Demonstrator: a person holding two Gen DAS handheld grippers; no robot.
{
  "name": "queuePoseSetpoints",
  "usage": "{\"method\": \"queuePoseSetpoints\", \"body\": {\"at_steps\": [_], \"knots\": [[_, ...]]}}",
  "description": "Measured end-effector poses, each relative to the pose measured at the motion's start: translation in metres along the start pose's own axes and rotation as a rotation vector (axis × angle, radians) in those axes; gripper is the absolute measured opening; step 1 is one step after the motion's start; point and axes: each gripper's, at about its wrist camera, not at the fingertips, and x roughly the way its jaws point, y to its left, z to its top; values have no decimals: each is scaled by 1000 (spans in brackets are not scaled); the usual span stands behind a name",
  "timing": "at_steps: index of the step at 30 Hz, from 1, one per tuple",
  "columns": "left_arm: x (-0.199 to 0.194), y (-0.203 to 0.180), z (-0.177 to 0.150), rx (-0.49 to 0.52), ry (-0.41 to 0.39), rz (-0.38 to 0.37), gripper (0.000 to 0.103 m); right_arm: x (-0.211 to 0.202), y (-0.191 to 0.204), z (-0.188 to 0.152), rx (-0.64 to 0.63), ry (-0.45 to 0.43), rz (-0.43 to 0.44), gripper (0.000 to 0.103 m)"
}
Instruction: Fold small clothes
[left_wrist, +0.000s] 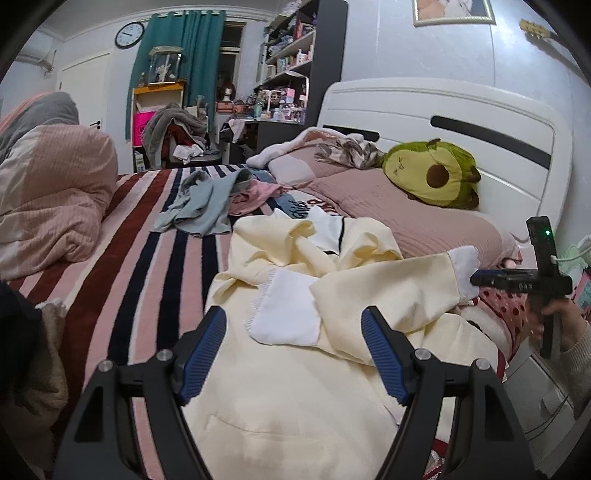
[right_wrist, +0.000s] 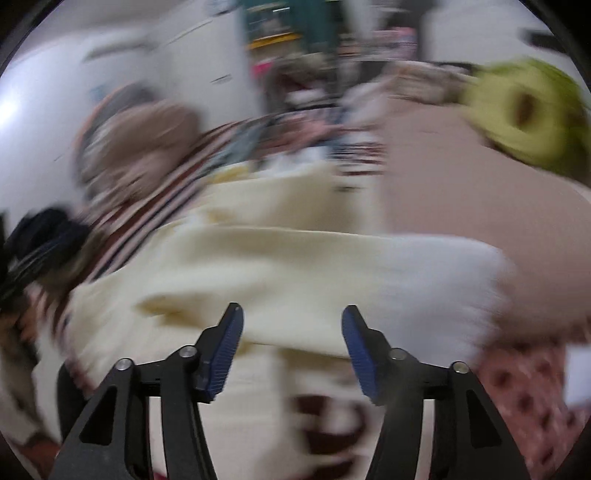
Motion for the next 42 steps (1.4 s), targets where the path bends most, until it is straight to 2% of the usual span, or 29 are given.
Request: {"method": "queuePoseSetpoints", "body": {"at_steps": [3,6,8,10,12,15,16,17,18,20,22,26,28,33,34,35,42], "knots": [[5,-11,1,18,22,-5,72,-3,-37,-12,82,-13,-76,66],[10,-20,4,28,36,-5,72,5,-58,-21,137,2,-93,69],[14,-26,6,37,44,-3,72,12,-64,-26,160,12,-97,77],[18,-30,9,44,50,0,72,18,-71,-29,174,15,-102,79],[22,-34,10,54,57,3,72,22,-78,-31,197,19,-73,79],[29,-39,13,63,65,2,72,26,-86,-33,239,10,31,79],[30,-39,14,64,66,1,72,24,-87,-34,243,3,56,74],[32,-39,14,65,67,1,72,23,-88,-34,248,-8,88,63],[34,-40,15,65,67,1,72,22,-88,-34,253,-14,101,56],[36,-40,15,64,67,0,72,20,-87,-35,255,-22,105,32],[37,-40,16,63,67,-1,72,16,-86,-39,269,-30,116,23],[40,-37,15,59,70,-6,72,9,-79,-40,260,-71,170,20],[40,-36,15,58,70,-7,72,13,-77,-39,256,-68,196,23],[35,-32,13,61,61,3,72,31,-75,-29,278,-49,206,23],[33,-30,13,60,59,6,72,31,-70,-28,268,-51,201,17],[32,-28,12,56,55,9,72,31,-65,-25,253,-59,196,4],[12,-4,11,12,-21,1,72,6,-12,12,136,-134,228,2]]}}
